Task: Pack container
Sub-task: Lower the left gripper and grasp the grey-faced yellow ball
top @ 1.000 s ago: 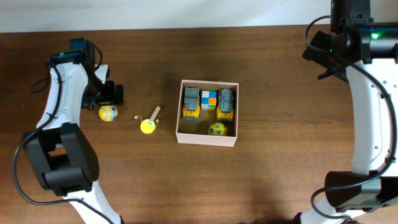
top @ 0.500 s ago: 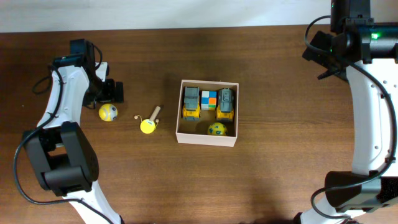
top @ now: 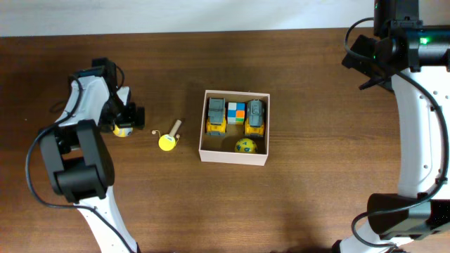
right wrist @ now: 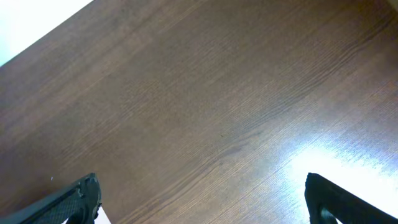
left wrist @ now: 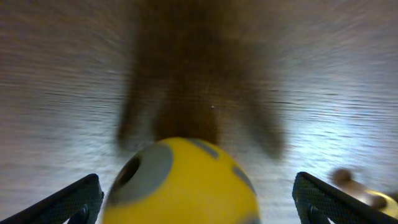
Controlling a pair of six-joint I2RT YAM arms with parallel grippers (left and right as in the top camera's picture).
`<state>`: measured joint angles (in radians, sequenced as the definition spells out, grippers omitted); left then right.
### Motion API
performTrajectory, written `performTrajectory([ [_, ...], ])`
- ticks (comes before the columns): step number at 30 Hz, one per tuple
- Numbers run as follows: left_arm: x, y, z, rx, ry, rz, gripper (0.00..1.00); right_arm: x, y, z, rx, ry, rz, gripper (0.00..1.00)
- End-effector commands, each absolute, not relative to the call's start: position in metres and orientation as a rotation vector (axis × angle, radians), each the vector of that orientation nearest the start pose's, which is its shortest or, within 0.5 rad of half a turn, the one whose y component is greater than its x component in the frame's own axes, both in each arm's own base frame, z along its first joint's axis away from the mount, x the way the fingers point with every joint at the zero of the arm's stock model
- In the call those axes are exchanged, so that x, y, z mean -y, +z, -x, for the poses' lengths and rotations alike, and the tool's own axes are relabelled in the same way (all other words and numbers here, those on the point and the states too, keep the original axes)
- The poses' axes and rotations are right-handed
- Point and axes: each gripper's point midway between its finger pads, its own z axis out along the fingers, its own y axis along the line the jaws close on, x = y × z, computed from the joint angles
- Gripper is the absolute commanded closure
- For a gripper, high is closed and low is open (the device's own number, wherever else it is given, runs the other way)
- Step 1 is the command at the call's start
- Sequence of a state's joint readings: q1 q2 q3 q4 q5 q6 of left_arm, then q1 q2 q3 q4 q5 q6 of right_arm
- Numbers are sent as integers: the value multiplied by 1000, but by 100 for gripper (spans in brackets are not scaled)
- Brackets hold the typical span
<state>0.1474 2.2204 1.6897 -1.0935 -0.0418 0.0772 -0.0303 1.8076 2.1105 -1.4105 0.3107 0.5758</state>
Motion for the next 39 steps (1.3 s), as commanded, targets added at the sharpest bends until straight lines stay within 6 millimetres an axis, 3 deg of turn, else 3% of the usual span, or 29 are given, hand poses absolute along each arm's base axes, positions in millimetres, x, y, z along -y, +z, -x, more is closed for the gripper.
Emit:
performTrajectory([
  [1, -71, -2, -398, -3221, 66, 147, 1, 69, 288, -402, -2449, -247, -882, 1],
  [12, -74, -3, -405, -3191, 83, 146, 3, 69, 288, -402, -2449, -247, -883, 1],
  [16, -74, -3, -406, -3190, 83, 146, 21, 69, 288, -402, -2449, -247, -883, 1],
  [18, -74, -3, -406, -3189, 84, 145, 35, 69, 288, -402, -2449, -247, -882, 1],
  [24, -74, -3, -409, -3177, 84, 146, 38, 69, 288, -402, -2449, -247, -883, 1],
  [29, -75, -3, -410, -3174, 85, 146, 53, 69, 288, -402, -2449, -247, -883, 1],
  [39, -74, -1, -410, -3174, 85, 158, 63, 69, 288, -402, -2449, -247, -883, 1],
])
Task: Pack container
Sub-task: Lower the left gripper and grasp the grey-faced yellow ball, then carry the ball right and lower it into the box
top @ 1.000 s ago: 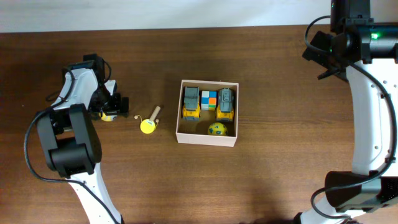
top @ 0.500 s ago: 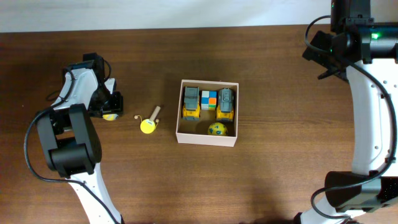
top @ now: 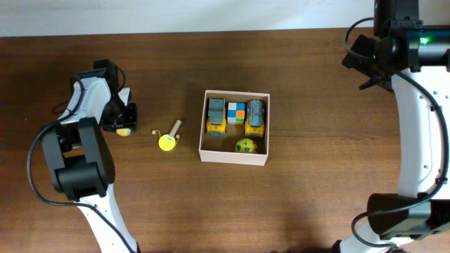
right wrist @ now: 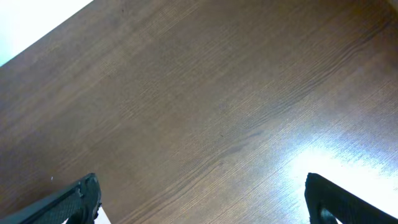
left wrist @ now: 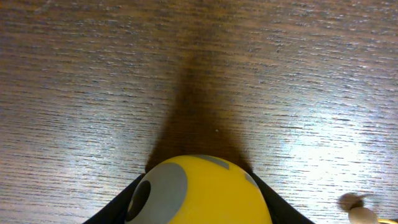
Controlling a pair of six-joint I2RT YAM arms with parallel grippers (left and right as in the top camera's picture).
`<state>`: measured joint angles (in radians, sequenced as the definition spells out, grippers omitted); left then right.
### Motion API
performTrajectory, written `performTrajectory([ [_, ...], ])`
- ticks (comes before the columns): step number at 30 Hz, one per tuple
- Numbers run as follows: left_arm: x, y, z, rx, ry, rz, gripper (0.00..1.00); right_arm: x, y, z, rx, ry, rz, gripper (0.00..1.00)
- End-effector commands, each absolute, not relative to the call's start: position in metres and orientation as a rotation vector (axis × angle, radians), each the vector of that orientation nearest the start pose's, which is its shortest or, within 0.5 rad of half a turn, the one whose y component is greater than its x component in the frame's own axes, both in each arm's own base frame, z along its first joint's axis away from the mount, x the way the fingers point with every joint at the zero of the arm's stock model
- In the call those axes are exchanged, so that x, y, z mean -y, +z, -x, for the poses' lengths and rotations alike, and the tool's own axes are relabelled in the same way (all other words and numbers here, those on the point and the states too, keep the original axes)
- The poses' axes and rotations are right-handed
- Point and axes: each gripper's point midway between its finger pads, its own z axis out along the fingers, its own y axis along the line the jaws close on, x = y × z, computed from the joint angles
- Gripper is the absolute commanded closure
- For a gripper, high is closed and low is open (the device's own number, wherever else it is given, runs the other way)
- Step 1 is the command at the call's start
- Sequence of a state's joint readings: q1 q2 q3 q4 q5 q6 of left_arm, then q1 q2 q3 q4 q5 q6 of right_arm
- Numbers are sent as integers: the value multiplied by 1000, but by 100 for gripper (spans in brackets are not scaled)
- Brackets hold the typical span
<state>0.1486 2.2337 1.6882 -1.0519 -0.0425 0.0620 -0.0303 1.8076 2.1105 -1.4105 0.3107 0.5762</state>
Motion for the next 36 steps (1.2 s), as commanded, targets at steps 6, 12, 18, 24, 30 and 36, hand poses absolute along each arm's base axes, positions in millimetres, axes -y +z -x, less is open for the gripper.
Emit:
performTrajectory([
  [6, -74, 10, -410, -3189, 82, 156, 63, 69, 288, -402, -2449, -247, -883, 1],
  [12, -70, 39, -417, -3183, 42, 155, 62, 69, 288, -402, -2449, -247, -883, 1],
  [18, -47, 74, -426, -3167, -70, 89, 63, 69, 288, -402, -2449, -247, -883, 1],
  [24, 0, 114, -430, -3136, -155, -177, 63, 69, 288, -402, -2449, -247, -883, 1],
  [30, 61, 146, -424, -3072, -221, -518, 63, 69, 288, -402, -2449, -247, -883, 1],
  [36, 122, 161, -404, -3007, -223, -859, 63, 69, 288, -402, -2449, -247, -883, 1],
])
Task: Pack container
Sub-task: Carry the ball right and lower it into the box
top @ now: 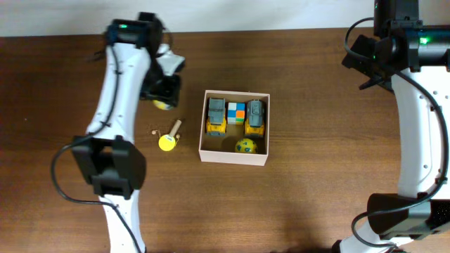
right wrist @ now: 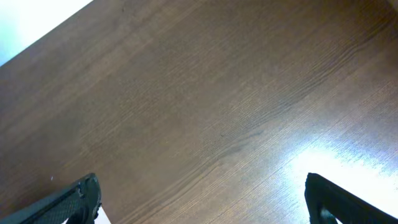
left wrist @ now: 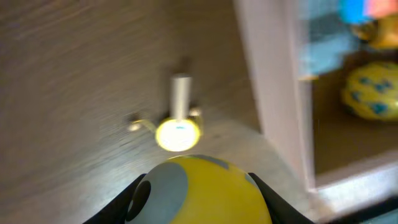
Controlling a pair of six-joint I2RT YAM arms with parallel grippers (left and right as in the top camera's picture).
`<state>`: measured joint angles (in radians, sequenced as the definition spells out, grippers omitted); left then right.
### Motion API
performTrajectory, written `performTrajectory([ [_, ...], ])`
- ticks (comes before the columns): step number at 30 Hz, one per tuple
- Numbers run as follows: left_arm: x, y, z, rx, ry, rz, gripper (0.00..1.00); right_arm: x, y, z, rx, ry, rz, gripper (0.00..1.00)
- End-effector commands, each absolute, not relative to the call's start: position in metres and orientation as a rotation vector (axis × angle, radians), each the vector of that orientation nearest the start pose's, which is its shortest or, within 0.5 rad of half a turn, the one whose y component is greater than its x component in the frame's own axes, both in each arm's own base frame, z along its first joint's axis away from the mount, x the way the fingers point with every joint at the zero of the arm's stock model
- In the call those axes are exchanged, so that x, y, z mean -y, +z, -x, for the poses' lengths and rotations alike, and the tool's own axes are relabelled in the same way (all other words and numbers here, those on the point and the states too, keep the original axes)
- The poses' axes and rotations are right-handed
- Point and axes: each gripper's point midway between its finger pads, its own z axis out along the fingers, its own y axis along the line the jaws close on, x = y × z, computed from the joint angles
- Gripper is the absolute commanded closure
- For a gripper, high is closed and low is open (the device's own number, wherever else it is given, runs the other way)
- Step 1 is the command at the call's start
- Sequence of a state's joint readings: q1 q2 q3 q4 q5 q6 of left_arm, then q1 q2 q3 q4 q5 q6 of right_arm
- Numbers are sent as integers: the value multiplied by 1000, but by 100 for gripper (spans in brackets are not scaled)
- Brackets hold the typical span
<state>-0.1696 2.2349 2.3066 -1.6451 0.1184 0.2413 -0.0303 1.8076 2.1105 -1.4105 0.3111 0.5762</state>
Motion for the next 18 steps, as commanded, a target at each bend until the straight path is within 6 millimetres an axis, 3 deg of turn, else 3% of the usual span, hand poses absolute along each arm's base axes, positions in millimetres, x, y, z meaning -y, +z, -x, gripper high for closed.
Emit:
performTrajectory([
  [1, 132, 161, -397, -3002, -225, -922, 62, 69, 288, -402, -2449, -247, -883, 1],
  [5, 167, 161, -383, -2960, -199, -1081, 62, 69, 288, -402, -2449, -247, -883, 1],
  [10, 195, 159, -368, -2919, -128, -1223, 62, 69, 288, -402, -2449, -247, -883, 1],
  [18, 196, 133, -344, -3012, -119, -1305, 62, 69, 288, -402, -2449, -247, -883, 1],
])
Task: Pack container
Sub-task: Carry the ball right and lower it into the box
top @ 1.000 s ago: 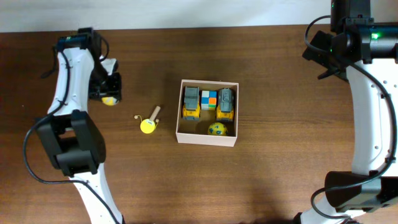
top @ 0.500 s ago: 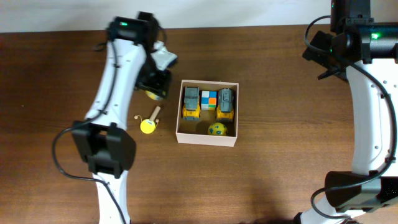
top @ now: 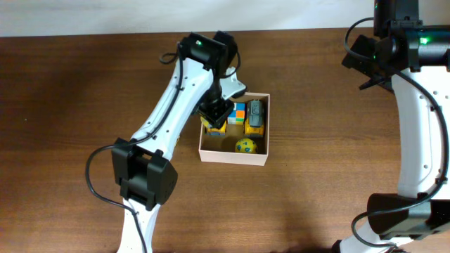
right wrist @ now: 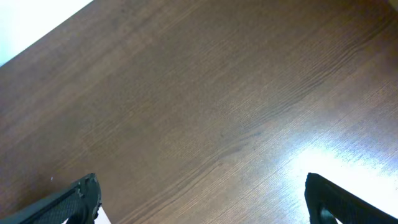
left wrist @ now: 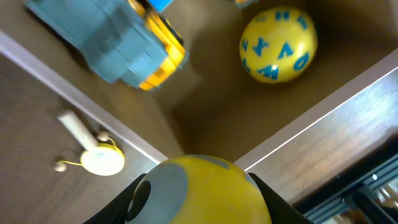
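My left gripper [top: 216, 111] hangs over the left side of the open white box [top: 234, 159], shut on a yellow ball with a grey patch [left wrist: 199, 190]. In the left wrist view, a blue-grey and yellow toy truck [left wrist: 118, 43] and a yellow ball with blue letters [left wrist: 278, 45] lie in the box below it. The box also holds a colour cube [top: 237, 112] and a second truck [top: 256, 116]. My right gripper [right wrist: 202, 205] is open over bare table at the far right, nothing between its fingers.
A yellow disc toy with a wooden peg [left wrist: 99, 158] lies on the table just left of the box wall [left wrist: 311, 127]; in the overhead view my left arm hides it. The right arm [top: 415, 105] runs down the right edge.
My left gripper has moved right with the yellow ball, from beside the box's upper left corner to above the box's left side. The right arm has not moved.
My left gripper stood open around the yellow ball at the table's far left. Then it was shut on the ball there. Later it held the ball near the box's left side, and now over the box. The right arm stayed still throughout.
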Controlling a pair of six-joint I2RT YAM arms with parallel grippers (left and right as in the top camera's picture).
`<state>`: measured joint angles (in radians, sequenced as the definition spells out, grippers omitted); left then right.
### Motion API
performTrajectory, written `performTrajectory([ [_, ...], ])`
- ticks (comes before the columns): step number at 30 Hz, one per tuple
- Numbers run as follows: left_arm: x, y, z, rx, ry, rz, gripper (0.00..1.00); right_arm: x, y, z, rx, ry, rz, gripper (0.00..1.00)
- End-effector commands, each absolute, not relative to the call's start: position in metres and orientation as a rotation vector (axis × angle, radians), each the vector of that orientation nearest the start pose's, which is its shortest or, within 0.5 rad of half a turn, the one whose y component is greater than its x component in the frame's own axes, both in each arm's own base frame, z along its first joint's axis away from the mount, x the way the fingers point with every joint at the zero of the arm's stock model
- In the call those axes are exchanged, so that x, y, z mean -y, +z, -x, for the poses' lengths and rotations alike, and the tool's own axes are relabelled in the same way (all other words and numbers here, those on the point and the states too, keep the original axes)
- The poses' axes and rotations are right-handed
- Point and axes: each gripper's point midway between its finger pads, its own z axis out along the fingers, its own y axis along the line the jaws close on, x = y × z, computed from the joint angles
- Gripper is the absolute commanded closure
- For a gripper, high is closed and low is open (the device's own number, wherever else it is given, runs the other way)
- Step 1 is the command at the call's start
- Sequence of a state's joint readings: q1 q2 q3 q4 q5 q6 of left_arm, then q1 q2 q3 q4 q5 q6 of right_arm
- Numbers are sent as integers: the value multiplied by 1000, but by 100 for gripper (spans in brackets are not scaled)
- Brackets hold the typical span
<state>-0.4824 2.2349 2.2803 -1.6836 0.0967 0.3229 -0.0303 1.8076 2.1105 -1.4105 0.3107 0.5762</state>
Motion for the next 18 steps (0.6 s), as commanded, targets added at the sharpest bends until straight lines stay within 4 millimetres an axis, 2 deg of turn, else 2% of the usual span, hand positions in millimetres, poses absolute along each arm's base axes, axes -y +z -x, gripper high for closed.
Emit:
performTrajectory([
  [1, 195, 129, -341, -3032, -123, -1311, 62, 69, 288, -402, -2449, -247, -883, 1],
  [6, 192, 111, -322, -3115, -167, -1342, 62, 69, 288, -402, -2449, -247, -883, 1],
  [10, 194, 99, -319, -3124, -165, -1356, 62, 69, 288, -402, -2449, -247, -883, 1],
  [18, 204, 95, -315, -3103, -192, -1383, 62, 69, 288, -402, -2449, -247, -883, 1],
])
